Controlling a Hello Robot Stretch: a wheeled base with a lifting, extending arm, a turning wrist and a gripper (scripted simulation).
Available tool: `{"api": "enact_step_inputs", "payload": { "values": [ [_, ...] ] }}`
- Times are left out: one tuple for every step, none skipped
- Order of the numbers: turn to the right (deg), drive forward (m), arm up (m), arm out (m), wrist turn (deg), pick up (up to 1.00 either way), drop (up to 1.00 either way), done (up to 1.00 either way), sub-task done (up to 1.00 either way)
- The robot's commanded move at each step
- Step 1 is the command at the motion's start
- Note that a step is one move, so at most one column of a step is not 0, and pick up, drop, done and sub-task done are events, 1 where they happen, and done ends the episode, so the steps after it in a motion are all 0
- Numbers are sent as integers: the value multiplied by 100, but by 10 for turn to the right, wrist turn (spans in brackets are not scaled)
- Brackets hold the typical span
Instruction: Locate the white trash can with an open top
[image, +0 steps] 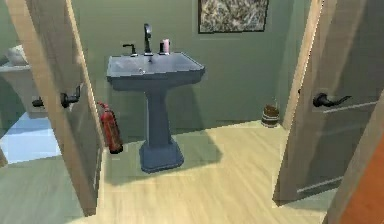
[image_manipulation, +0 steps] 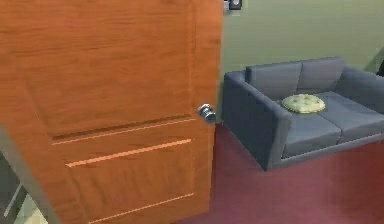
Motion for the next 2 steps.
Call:
{"api": "enact_step_inputs", "payload": {
  "values": [
    [90, 0, 0, 0, 0, 0, 0, 0, 0],
    [0, 95, 0, 0, 0, 0, 0, 0, 0]
  ]
}}
